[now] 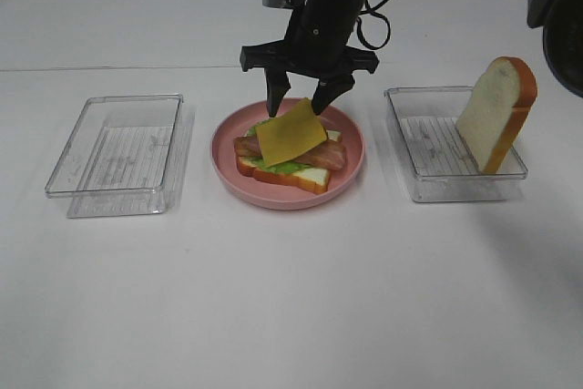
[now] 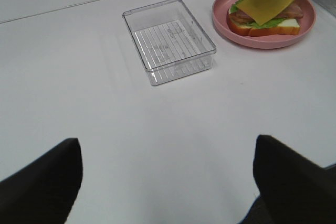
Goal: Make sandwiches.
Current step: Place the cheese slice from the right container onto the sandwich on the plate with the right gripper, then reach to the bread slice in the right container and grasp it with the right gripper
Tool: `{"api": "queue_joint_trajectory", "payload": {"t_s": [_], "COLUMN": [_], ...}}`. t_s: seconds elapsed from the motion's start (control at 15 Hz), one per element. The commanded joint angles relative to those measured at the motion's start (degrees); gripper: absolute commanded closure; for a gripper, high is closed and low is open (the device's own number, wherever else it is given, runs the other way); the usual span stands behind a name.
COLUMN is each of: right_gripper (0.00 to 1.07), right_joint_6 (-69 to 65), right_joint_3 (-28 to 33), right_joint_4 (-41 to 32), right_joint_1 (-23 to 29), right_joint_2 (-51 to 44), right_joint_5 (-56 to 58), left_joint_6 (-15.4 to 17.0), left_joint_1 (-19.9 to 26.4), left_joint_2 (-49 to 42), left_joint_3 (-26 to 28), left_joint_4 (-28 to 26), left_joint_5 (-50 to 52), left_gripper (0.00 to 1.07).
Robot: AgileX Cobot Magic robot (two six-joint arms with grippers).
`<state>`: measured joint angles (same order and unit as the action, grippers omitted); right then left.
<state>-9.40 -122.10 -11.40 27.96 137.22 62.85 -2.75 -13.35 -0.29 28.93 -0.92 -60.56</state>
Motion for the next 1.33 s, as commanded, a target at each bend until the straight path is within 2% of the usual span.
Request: {"api": "queue_joint_trajectory", "payload": {"t_s": [0.07, 0.4, 0.73, 1.07, 1.33], "right_gripper": [0.34, 0.34, 0.34, 0.34, 0.35], "right_joint_6": [-0.5, -0.5, -0.5, -0.2, 2.3], "right_joint_3": [-0.3, -0.3, -0.3, -0.2, 1.0], "right_joint_4": [2.1, 9.6, 11.8, 13.4, 10.8], "right_joint_1": [-0.1, -0.7, -8.8, -20.8, -24.9], "right_joint_2": [-0.5, -4.8, -10.0, -12.7, -15.3], "right_joint_5": [1.7, 5.2, 8.7, 11.1, 11.1], "left_joint_6": [0.2, 0.2, 0.2, 0.2, 0.2], "left_joint_1": [0.1, 0.1, 0.1, 0.1, 0.1], "left_joint_2": [-1.4, -1.4, -1.4, -1.4, -1.4], "left_joint_3": [-0.4, -0.4, -0.4, -0.4, -0.4], "left_joint_4": [-0.1, -0.1, -0.1, -0.1, -0.1], "left_joint_5": [0.6, 0.6, 0.6, 0.6, 0.6], "left_gripper": [0.23, 0.23, 0.23, 0.23, 0.23]}}
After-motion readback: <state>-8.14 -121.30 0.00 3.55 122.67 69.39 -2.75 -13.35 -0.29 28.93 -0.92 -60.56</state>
